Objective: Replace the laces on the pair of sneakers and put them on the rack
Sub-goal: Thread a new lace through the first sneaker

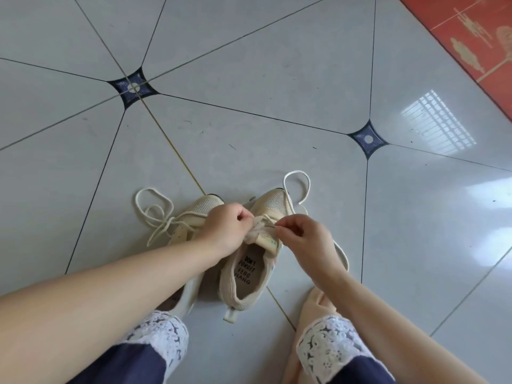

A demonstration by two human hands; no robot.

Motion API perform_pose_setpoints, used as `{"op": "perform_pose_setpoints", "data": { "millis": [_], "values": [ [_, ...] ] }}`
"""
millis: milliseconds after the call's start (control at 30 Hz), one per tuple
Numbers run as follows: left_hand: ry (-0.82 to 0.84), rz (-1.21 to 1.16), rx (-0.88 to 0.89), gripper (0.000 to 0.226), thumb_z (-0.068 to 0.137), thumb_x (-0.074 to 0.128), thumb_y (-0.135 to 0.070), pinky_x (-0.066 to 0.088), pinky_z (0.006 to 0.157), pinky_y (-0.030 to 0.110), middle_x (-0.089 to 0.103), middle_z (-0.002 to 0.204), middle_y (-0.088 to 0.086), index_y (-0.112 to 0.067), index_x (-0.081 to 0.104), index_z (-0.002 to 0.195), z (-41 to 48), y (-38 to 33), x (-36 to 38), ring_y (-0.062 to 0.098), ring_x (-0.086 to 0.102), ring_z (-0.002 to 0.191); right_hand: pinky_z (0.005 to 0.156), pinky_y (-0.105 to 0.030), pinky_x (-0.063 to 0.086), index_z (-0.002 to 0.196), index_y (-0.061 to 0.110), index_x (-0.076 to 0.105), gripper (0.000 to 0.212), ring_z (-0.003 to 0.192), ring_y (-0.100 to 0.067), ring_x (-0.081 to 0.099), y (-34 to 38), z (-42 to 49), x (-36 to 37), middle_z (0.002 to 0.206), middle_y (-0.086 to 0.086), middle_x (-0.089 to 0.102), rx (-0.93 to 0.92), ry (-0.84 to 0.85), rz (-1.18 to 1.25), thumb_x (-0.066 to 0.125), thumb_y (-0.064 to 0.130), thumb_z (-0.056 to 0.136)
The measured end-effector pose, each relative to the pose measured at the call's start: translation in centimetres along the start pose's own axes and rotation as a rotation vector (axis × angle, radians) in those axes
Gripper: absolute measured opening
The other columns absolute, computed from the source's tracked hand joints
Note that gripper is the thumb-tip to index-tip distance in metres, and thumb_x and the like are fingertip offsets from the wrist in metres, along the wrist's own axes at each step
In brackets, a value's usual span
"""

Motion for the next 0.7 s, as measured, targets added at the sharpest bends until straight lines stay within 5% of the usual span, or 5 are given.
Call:
{"op": "perform_pose_setpoints", "data": {
  "millis": [267, 700],
  "values": [
    [0.047, 0.003, -0.041, 0.026, 0.088, 0.053, -0.013, 0.037, 0.063, 0.021, 0.058, 0.072, -0.013, -0.029, 0.055, 0.067, 0.6, 0.6, 0.6, 0.011, 0.055, 0.077, 0.062, -0.003, 0.037, 0.081, 0.023, 0.072, 0.006, 0.068, 0.008, 0.055, 0.6, 0.3, 0.2, 0.070, 0.021, 0.061, -0.102, -0.035, -0.120, 0.067, 0.019, 0.081],
    [-0.011, -0.212, -0.117, 0.013, 0.077, 0.069, -0.027, 0.043, 0.064, 0.020, 0.065, 0.072, -0.012, -0.025, 0.065, 0.065, -0.2, 1.2, 0.5, 0.003, 0.058, 0.075, 0.060, -0.001, 0.035, 0.062, 0.033, 0.058, 0.024, 0.062, 0.008, 0.051, 1.2, 1.0, 0.9, 0.073, 0.016, 0.052, -0.125, -0.092, -0.161, 0.072, 0.019, 0.076]
  ]
}}
Point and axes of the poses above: each hand's wrist, its own z-axis towards the middle knuckle, its own x-axis out of the palm, y = z × x, the point moved 9 cm from there along z, towards the middle knuckle
